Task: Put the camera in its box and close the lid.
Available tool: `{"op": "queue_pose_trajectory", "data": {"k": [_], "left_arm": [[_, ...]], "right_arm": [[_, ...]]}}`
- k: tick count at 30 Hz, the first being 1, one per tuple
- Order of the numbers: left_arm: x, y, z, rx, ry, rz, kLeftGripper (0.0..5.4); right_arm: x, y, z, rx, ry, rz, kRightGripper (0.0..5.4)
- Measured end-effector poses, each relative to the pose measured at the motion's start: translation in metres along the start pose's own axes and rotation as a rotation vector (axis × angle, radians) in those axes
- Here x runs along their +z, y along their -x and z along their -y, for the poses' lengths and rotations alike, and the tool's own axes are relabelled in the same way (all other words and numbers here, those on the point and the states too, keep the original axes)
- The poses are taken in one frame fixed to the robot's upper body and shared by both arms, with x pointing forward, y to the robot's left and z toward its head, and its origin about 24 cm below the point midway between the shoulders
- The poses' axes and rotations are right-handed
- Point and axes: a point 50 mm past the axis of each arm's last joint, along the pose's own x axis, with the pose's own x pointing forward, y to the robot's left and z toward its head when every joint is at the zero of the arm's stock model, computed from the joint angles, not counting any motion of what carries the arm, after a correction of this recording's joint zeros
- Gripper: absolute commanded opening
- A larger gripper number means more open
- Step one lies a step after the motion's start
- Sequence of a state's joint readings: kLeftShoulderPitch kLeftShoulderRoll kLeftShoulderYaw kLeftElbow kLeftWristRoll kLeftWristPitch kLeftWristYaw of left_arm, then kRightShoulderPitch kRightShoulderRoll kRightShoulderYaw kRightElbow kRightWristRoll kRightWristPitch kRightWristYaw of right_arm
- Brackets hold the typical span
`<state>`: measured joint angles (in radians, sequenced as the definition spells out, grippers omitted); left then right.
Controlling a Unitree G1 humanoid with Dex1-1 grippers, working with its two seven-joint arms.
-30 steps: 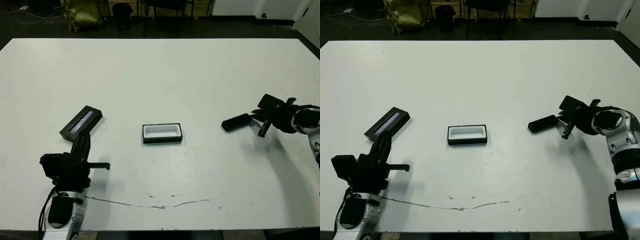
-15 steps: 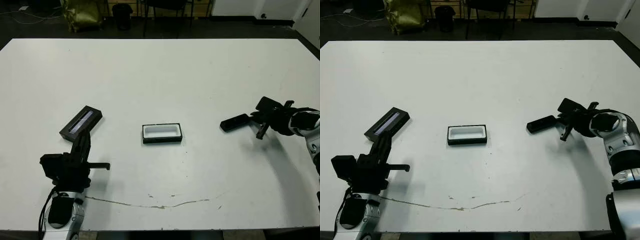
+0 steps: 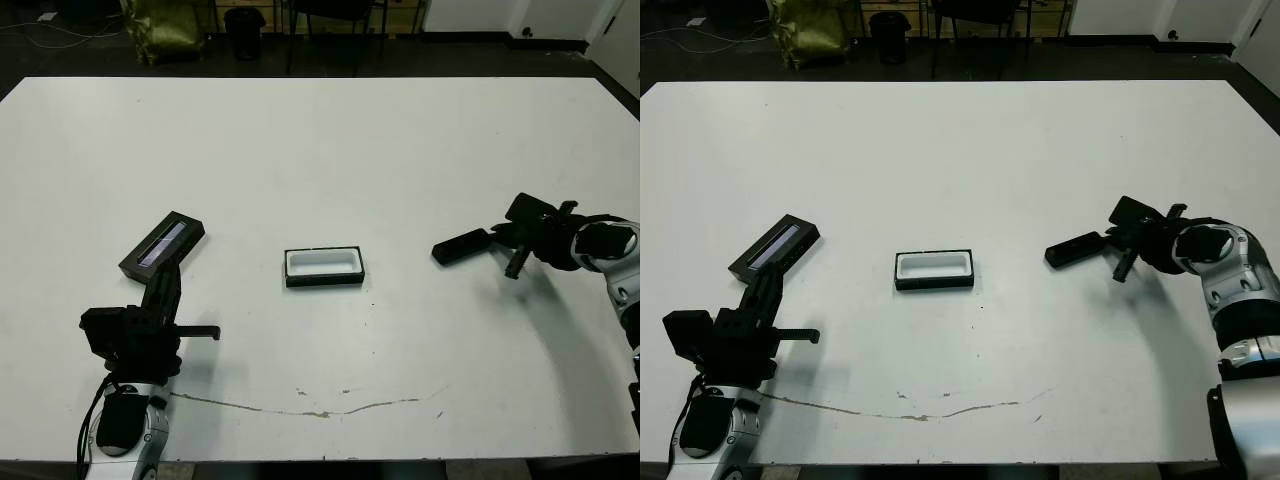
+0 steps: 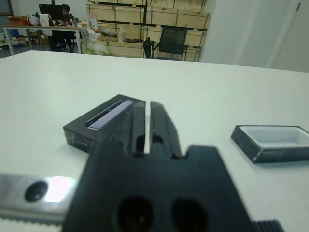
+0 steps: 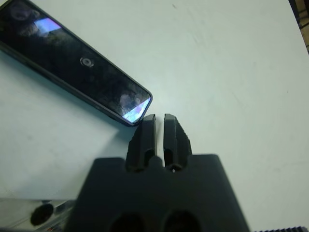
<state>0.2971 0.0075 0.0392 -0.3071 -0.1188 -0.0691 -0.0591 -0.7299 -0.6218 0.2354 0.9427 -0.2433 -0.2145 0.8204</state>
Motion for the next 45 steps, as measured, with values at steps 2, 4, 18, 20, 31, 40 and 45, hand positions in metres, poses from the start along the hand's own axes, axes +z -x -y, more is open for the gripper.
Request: {"op": "queue_pose_trajectory", "data": {"k": [2,4,18,20,31,40,45], "left_arm": [[0.000,0.000,0.000,0.000,0.002,0.000,0.02],[0.000,0.000,0.000,0.000,0.002,0.000,0.02],[0.000,0.000,0.000,0.000,0.001,0.007,0.02],[0.000,0.000,0.000,0.000,0.002,0.006,0.02],[0.000,0.000,0.001,-0.001,0.001,0.004,0.02],[0.000,0.000,0.001,0.000,0.007,0.004,0.02],[-0.001,0.001,0.001,0.003,0.006,-0.004,0.02]], "right_arm": [[0.002,-0.001,-0.001,0.007,-0.004,0.013,0.00],[0.003,-0.003,-0.002,0.009,-0.008,0.023,0.00],[0.016,-0.011,-0.009,0.027,0.025,0.073,0.00],[0.017,-0.012,-0.010,0.029,0.025,0.078,0.00],[0.025,-0.018,-0.014,0.043,0.024,0.098,0.00],[0.035,-0.025,-0.018,0.075,-0.010,0.137,0.00],[0.041,-0.029,-0.020,0.089,0.009,0.147,0.00]]}}
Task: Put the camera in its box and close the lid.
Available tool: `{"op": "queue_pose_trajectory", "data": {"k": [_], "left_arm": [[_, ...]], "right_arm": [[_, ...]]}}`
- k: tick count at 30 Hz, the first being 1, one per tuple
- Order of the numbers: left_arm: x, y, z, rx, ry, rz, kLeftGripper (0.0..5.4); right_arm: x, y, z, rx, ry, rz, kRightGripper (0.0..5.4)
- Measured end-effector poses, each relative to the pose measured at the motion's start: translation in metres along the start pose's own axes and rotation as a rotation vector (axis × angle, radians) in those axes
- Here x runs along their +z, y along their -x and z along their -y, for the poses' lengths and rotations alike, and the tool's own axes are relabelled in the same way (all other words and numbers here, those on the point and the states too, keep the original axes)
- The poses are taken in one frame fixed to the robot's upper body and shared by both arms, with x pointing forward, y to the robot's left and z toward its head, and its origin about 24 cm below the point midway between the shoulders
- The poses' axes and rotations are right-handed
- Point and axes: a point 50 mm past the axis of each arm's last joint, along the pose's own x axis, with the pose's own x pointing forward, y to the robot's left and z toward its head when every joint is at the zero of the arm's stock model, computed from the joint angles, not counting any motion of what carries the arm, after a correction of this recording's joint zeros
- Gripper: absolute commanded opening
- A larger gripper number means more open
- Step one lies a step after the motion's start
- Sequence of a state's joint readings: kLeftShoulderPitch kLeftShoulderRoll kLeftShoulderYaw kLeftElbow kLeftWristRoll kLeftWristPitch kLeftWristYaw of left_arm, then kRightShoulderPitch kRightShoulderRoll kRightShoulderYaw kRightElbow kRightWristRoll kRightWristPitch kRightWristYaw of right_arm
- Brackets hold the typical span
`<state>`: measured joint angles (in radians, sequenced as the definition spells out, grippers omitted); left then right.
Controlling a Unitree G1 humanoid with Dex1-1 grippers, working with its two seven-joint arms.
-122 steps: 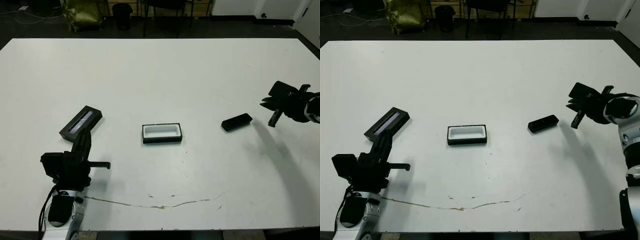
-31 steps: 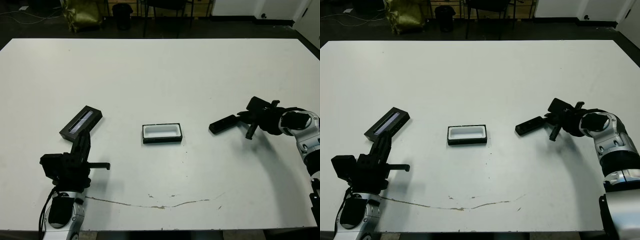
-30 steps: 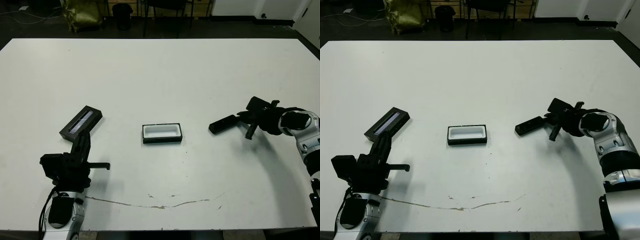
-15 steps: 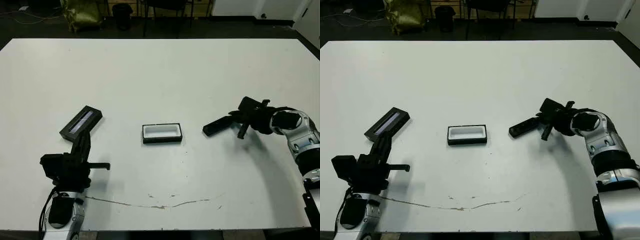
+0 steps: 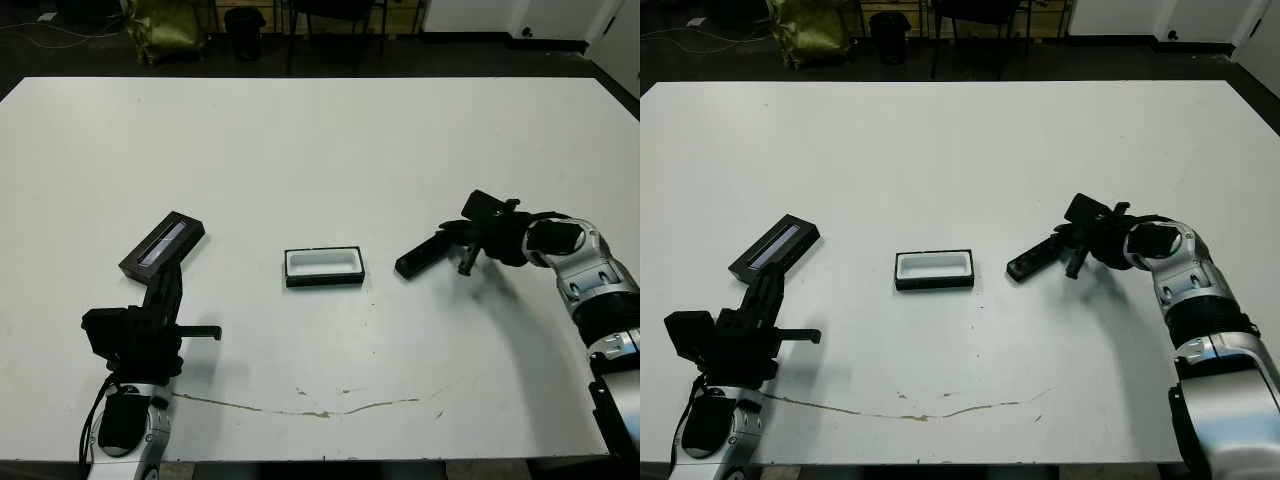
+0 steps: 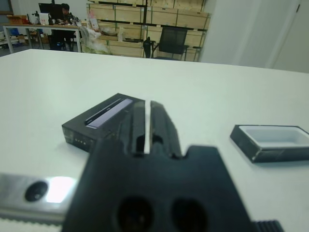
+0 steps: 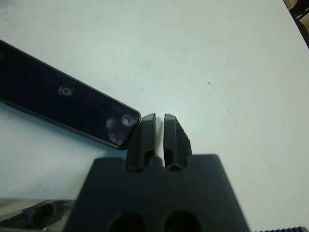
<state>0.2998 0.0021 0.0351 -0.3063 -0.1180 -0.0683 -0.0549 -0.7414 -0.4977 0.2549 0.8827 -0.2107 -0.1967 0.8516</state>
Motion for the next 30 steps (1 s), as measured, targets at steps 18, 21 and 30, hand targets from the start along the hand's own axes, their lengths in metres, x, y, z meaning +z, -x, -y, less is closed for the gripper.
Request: {"op": "queue_pose_trajectory", "data": {"k": [18,21,30], "left_arm": [[-0.001,0.000,0.001,0.002,0.004,-0.002,0.02],[-0.001,0.000,0.000,0.002,0.005,-0.002,0.02],[-0.001,0.000,0.001,0.002,0.006,-0.002,0.02]], "right_arm": [[0.017,-0.013,-0.007,0.027,0.036,0.037,0.00],[0.018,-0.014,-0.008,0.034,0.032,0.045,0.00],[0.028,-0.019,-0.013,0.067,0.066,0.076,0.00]]}}
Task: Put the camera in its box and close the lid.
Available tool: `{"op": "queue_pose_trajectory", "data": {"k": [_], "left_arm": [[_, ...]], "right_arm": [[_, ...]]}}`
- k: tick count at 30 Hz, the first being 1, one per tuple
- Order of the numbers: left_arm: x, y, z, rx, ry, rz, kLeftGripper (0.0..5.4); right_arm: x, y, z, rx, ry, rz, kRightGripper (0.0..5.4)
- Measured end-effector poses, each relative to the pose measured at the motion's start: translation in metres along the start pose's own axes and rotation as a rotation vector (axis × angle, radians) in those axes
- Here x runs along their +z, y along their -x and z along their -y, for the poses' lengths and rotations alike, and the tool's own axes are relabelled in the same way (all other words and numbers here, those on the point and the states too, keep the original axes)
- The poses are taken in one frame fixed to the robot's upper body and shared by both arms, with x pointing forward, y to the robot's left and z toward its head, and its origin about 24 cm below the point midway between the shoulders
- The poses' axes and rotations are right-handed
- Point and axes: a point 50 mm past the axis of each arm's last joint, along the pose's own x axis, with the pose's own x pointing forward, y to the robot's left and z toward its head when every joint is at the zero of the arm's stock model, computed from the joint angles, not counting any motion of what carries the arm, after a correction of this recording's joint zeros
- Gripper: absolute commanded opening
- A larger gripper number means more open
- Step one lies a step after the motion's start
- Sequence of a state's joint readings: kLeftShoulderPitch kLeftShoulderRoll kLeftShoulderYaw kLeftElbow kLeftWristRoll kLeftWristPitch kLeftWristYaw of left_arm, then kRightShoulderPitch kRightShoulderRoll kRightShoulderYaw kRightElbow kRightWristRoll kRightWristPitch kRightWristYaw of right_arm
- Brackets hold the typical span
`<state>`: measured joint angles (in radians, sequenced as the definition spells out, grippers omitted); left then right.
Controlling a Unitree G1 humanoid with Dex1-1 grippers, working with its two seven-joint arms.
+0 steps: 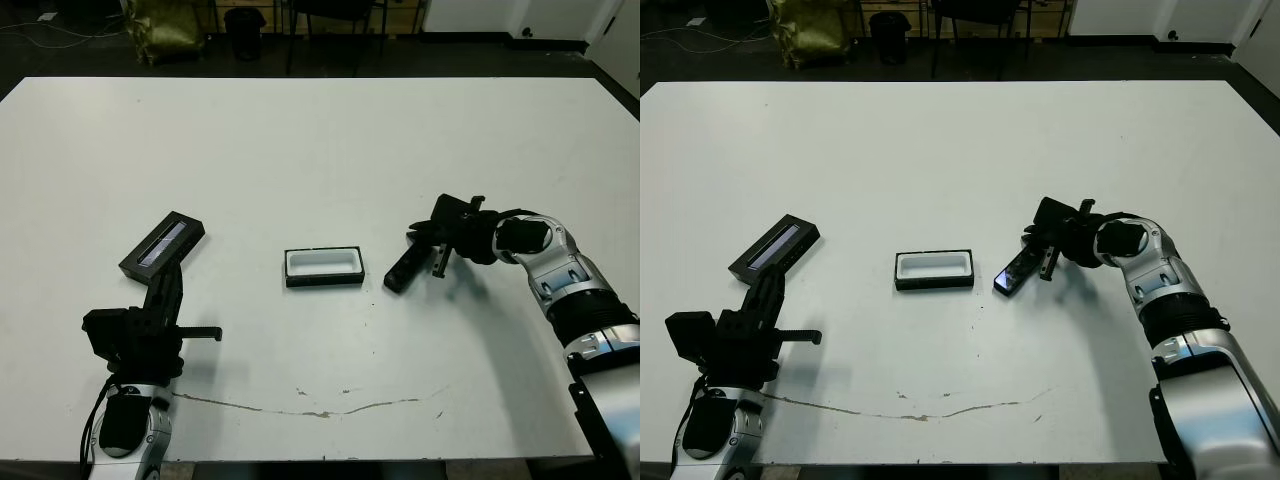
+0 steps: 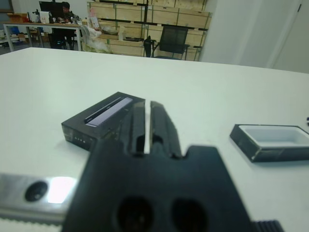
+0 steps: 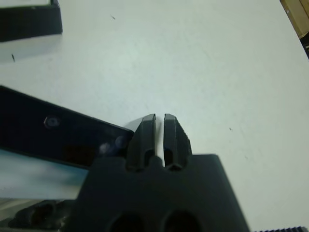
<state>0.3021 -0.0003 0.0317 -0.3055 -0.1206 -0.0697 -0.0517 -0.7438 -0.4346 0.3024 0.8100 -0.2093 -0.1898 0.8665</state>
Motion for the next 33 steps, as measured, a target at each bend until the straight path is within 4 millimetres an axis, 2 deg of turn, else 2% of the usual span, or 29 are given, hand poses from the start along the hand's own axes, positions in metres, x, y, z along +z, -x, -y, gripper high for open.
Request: {"op": "queue_pose_trajectory", "data": {"k": [9,18,25,29,33], "left_arm": [[-0.001,0.001,0.000,0.003,0.001,-0.010,0.02],[0.000,0.000,0.001,-0.002,0.001,-0.006,0.02],[0.001,0.000,0.001,-0.002,-0.001,-0.007,0.02],[0.001,0.000,0.001,-0.003,0.001,-0.002,0.02],[0.002,-0.001,0.001,-0.003,0.000,0.002,0.02]], "right_arm": [[-0.004,0.008,0.008,-0.047,-0.144,0.025,0.00],[-0.002,0.051,0.044,-0.244,-0.180,0.059,0.00],[0.004,0.075,0.057,-0.314,-0.184,0.130,0.00],[0.008,0.088,0.056,-0.319,-0.141,0.150,0.00],[0.000,0.085,0.040,-0.225,-0.188,0.159,0.00]]}}
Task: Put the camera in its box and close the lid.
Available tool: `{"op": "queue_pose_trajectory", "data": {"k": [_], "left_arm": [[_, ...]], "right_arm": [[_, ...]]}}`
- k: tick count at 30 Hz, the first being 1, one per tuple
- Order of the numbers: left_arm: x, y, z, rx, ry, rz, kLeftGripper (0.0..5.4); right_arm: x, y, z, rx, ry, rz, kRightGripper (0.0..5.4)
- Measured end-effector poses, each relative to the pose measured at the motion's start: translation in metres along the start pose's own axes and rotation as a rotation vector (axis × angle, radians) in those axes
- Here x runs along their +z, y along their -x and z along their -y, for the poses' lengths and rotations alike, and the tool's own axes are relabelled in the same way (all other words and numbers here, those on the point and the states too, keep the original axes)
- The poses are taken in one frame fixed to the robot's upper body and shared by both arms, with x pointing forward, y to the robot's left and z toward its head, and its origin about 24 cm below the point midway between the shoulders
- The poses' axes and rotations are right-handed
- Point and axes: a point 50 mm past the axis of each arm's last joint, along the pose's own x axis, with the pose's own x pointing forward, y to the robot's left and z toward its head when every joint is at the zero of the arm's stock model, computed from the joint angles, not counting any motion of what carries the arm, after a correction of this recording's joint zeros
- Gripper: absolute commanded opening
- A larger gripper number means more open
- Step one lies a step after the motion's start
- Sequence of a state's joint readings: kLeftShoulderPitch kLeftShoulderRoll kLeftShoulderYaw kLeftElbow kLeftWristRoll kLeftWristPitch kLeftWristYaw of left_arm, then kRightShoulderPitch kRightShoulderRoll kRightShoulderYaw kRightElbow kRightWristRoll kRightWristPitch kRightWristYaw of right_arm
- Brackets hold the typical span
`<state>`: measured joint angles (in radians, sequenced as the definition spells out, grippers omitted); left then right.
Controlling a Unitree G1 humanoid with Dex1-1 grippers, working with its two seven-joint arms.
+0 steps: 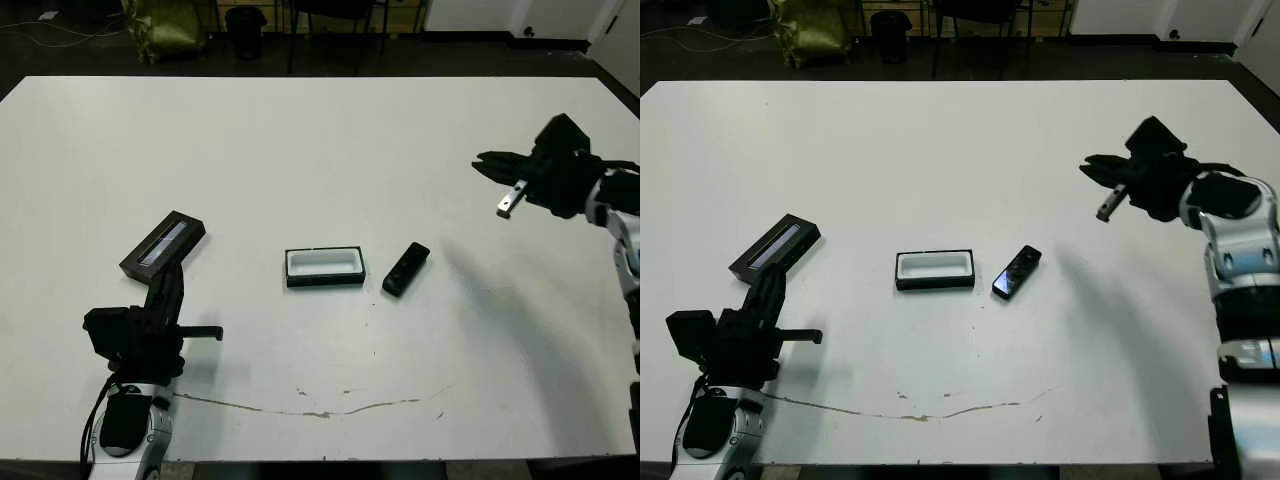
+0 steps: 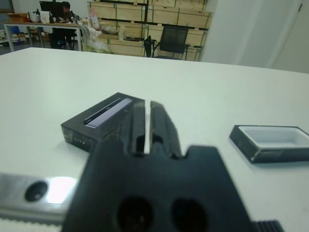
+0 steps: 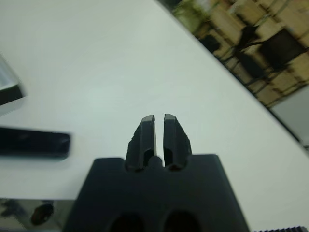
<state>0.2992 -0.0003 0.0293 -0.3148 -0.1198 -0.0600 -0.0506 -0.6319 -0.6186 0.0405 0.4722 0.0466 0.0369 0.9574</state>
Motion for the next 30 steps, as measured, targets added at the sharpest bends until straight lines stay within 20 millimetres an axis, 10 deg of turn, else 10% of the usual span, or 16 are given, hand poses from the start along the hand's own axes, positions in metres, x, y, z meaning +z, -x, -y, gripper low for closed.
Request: {"op": "queue_pose_trajectory", "data": {"k": [11,30], "left_arm": [[0.000,0.000,0.000,0.004,-0.004,0.000,0.02],[-0.002,0.000,-0.001,0.003,0.000,-0.002,0.02]], "right_arm": [[-0.003,-0.002,-0.055,0.202,0.049,-0.053,0.00],[-0.014,-0.003,-0.074,0.292,0.039,-0.119,0.00]]}}
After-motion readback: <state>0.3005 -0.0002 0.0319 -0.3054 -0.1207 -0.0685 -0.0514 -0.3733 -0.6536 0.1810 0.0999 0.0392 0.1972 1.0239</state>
